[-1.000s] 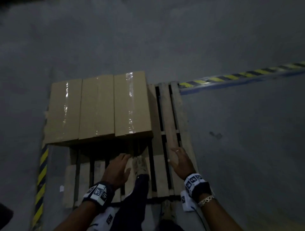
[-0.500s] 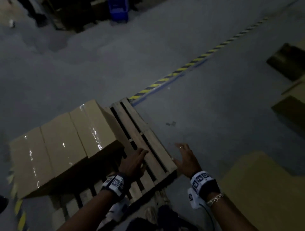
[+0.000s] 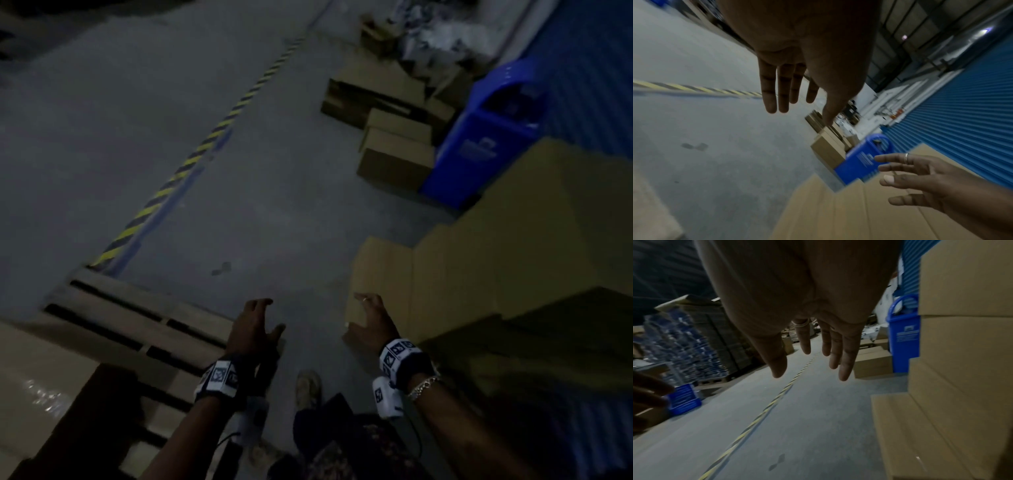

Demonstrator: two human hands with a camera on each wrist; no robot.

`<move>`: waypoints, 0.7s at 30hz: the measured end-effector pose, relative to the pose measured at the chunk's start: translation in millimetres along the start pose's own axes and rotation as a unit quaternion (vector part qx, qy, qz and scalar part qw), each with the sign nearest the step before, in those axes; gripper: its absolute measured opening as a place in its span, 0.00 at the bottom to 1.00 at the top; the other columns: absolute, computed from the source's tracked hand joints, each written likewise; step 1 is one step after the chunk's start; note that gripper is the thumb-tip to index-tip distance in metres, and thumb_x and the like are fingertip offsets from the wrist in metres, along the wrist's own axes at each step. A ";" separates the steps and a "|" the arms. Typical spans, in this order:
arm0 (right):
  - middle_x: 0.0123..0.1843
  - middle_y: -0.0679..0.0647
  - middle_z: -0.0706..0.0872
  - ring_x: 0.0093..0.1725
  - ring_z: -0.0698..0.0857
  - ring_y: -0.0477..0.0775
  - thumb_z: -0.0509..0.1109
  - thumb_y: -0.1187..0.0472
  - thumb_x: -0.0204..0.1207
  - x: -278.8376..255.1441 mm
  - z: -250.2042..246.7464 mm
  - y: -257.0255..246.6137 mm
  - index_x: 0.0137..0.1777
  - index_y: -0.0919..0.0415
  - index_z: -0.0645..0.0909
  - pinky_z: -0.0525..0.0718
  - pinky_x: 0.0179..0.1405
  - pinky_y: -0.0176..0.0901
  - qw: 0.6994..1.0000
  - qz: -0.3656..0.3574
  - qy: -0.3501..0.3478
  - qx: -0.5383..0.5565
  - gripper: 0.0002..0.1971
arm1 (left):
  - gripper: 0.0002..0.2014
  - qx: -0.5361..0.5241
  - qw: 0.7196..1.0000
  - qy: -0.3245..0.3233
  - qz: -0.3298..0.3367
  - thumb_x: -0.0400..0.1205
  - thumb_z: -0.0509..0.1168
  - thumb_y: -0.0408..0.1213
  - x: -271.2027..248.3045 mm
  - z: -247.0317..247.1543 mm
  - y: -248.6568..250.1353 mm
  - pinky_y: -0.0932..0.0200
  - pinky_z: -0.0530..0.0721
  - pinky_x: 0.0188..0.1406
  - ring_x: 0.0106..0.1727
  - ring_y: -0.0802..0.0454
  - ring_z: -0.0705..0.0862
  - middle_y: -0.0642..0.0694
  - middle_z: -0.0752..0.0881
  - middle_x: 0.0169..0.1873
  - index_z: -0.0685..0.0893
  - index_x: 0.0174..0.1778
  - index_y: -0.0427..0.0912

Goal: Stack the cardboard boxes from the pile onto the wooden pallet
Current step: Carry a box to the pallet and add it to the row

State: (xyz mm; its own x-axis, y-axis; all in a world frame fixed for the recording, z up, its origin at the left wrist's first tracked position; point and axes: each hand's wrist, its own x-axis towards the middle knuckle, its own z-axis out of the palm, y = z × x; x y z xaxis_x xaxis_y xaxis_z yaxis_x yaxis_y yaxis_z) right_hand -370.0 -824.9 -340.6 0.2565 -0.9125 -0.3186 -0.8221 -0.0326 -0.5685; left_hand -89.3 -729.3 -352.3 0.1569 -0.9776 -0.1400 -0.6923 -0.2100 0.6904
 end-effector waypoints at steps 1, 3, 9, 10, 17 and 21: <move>0.81 0.55 0.65 0.76 0.75 0.62 0.76 0.58 0.78 -5.0 -10.6 10.2 0.81 0.55 0.71 0.77 0.74 0.55 1.000 0.012 0.005 0.005 0.32 | 0.30 -0.004 1.000 -0.012 0.008 0.79 0.77 0.46 3.7 8.1 11.4 0.46 0.85 0.51 0.61 0.36 0.87 0.36 0.79 0.68 0.78 0.74 0.39; 0.81 0.55 0.66 0.74 0.76 0.63 0.77 0.59 0.77 -12.7 -31.8 30.5 0.80 0.55 0.71 0.79 0.72 0.55 0.999 0.034 0.026 0.014 0.32 | 0.30 -0.005 0.999 -0.031 0.026 0.79 0.75 0.49 13.6 22.8 35.0 0.45 0.86 0.53 0.61 0.37 0.87 0.37 0.78 0.70 0.77 0.75 0.41; 0.79 0.57 0.68 0.74 0.76 0.60 0.79 0.61 0.76 -24.1 -76.9 95.2 0.80 0.55 0.72 0.76 0.72 0.48 0.991 0.097 0.087 0.040 0.33 | 0.30 0.037 0.992 -0.093 0.071 0.82 0.71 0.54 51.4 74.2 102.8 0.46 0.85 0.56 0.61 0.40 0.86 0.41 0.75 0.72 0.74 0.77 0.45; 0.79 0.57 0.68 0.75 0.75 0.60 0.79 0.61 0.76 -23.2 -82.2 104.6 0.80 0.55 0.72 0.75 0.73 0.47 0.989 0.107 0.089 0.043 0.33 | 0.29 0.043 0.991 -0.102 0.073 0.83 0.70 0.54 57.4 82.4 113.4 0.46 0.85 0.56 0.61 0.40 0.86 0.41 0.75 0.72 0.73 0.77 0.46; 0.78 0.58 0.70 0.75 0.75 0.61 0.80 0.60 0.74 10.9 -95.2 176.7 0.81 0.57 0.72 0.74 0.68 0.42 0.986 0.130 0.072 0.078 0.35 | 0.29 0.112 0.977 -0.173 0.060 0.84 0.68 0.54 102.3 149.8 169.2 0.50 0.80 0.58 0.63 0.41 0.83 0.42 0.74 0.72 0.71 0.79 0.46; 0.76 0.60 0.70 0.72 0.77 0.61 0.80 0.61 0.74 45.1 -91.5 220.3 0.81 0.58 0.71 0.77 0.68 0.43 0.987 0.129 0.023 0.094 0.36 | 0.29 0.151 0.968 -0.197 0.044 0.84 0.68 0.54 127.7 185.8 183.7 0.49 0.79 0.57 0.60 0.40 0.83 0.41 0.74 0.70 0.71 0.77 0.45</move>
State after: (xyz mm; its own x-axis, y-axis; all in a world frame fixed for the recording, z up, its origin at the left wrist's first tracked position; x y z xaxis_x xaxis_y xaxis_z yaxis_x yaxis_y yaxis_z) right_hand -586.1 -910.5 -410.8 0.0248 -0.8985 -0.4383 -0.7472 0.2746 -0.6053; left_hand -327.2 -894.8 -375.2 -0.1518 -0.9081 -0.3902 -0.8747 -0.0604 0.4809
